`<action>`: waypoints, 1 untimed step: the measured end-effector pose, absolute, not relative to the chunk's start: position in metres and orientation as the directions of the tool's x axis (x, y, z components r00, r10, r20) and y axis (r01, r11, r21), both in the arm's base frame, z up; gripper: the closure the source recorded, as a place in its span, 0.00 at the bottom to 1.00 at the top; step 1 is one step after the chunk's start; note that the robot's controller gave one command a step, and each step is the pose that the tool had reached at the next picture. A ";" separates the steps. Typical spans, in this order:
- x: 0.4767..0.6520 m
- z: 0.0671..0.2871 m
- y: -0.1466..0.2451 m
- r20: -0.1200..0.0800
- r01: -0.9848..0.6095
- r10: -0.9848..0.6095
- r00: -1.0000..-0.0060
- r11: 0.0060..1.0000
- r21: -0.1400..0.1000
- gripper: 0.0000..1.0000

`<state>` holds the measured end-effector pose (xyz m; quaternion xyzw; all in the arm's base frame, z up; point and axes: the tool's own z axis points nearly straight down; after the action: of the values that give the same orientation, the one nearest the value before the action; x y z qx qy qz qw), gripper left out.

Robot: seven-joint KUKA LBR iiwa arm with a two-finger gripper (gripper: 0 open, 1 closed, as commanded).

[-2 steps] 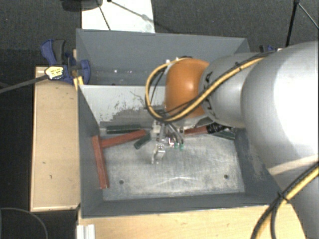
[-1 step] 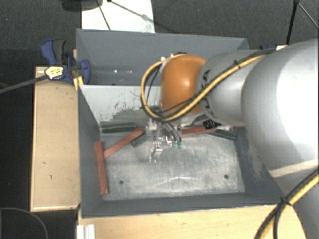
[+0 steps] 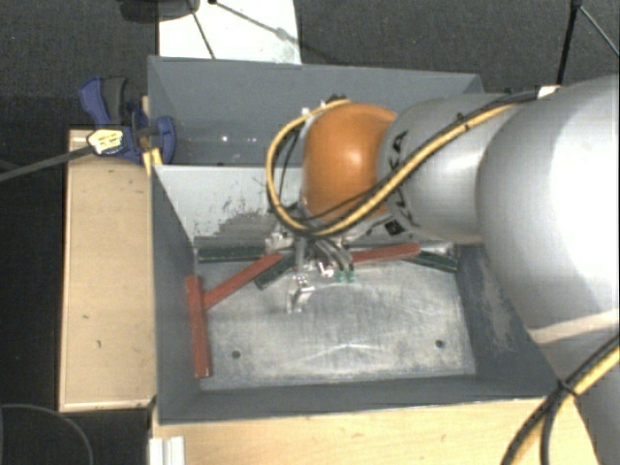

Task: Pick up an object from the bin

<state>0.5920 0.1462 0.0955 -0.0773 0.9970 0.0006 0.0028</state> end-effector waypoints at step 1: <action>0.584 0.080 0.176 -0.004 -0.236 -0.236 -0.972 0.972 0.001 1.00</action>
Offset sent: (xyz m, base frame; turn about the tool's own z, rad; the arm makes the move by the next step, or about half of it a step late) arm 0.0000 0.0000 0.0000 0.0000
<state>0.5835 0.1761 0.0802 -0.1191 0.9929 0.0009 0.0020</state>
